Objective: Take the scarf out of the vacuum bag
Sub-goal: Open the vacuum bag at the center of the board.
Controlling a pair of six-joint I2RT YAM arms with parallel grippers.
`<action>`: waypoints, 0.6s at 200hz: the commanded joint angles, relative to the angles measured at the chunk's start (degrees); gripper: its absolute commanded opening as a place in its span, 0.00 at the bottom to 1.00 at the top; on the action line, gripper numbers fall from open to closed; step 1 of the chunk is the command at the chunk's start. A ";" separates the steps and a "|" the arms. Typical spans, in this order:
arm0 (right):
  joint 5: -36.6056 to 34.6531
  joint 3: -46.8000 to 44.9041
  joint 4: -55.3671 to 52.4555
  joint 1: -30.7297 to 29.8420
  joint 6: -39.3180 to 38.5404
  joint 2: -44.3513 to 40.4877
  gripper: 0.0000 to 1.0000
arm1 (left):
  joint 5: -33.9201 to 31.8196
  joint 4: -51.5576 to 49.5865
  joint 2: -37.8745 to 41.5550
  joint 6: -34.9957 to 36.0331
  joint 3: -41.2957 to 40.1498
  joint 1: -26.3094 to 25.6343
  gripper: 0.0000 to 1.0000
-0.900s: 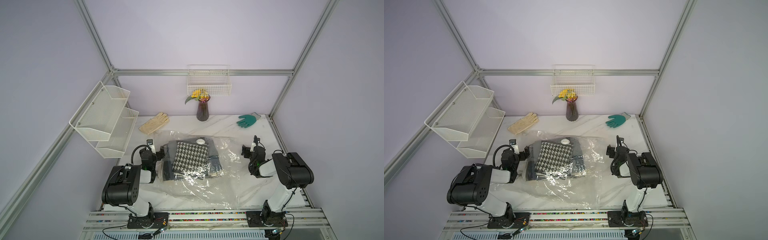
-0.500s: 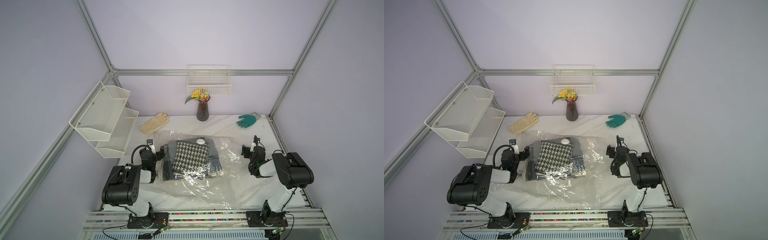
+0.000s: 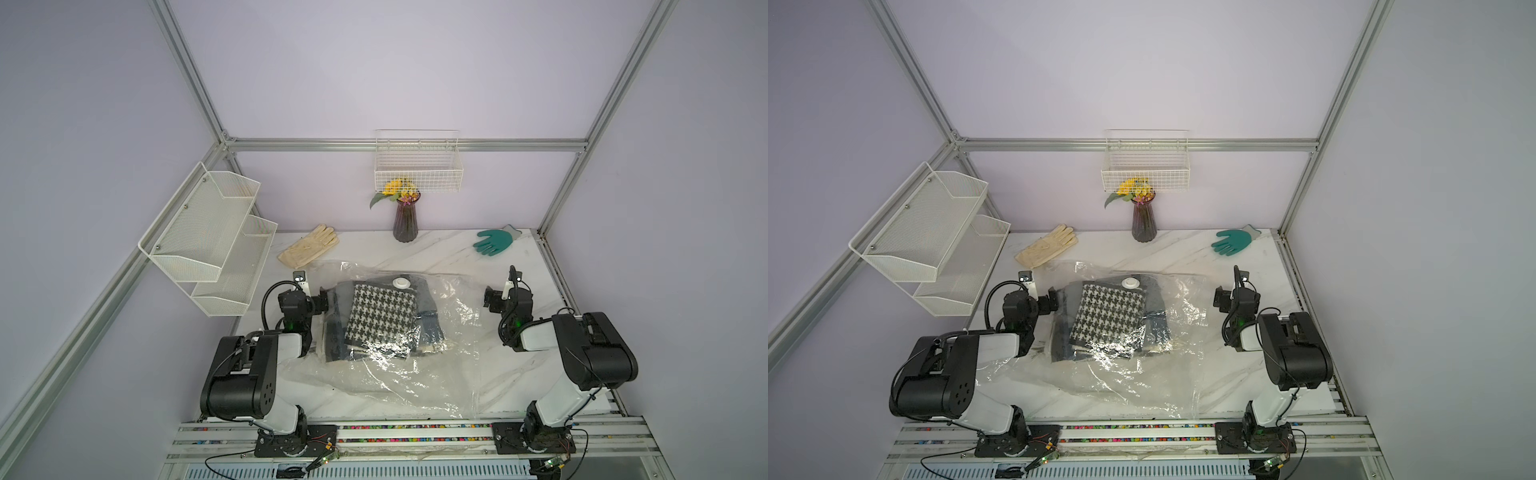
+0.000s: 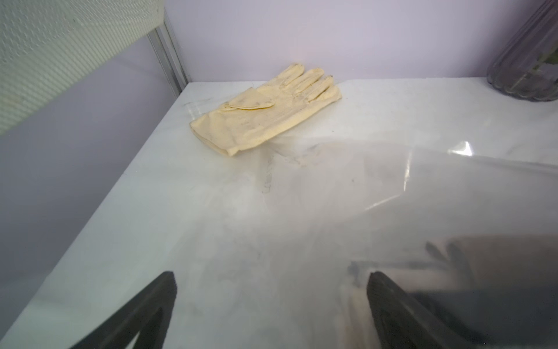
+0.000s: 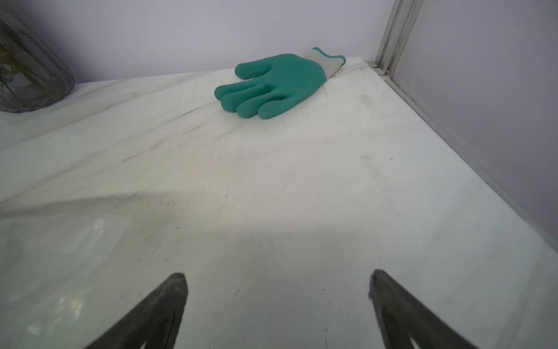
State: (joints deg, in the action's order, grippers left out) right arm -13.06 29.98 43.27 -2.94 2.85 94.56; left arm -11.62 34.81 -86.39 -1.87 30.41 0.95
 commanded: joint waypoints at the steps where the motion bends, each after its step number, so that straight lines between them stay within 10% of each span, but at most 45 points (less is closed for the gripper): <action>1: -6.18 5.76 -12.02 -1.89 1.96 -6.40 0.97 | -4.42 -9.85 6.64 -3.10 5.70 -0.32 1.00; 42: -11.59 10.11 -24.15 -4.21 3.79 -15.60 0.97 | -6.90 -21.22 14.89 -11.49 12.72 -0.30 1.00; 120: -9.88 23.96 -62.64 -4.78 18.61 -29.64 0.97 | 16.47 -33.48 29.82 -14.92 21.37 -1.43 1.00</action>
State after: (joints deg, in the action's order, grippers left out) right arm -23.59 50.26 -2.31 -7.42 15.05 67.90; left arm -4.05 2.81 -62.48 -13.30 50.04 0.47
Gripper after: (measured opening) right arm 0.972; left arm 0.998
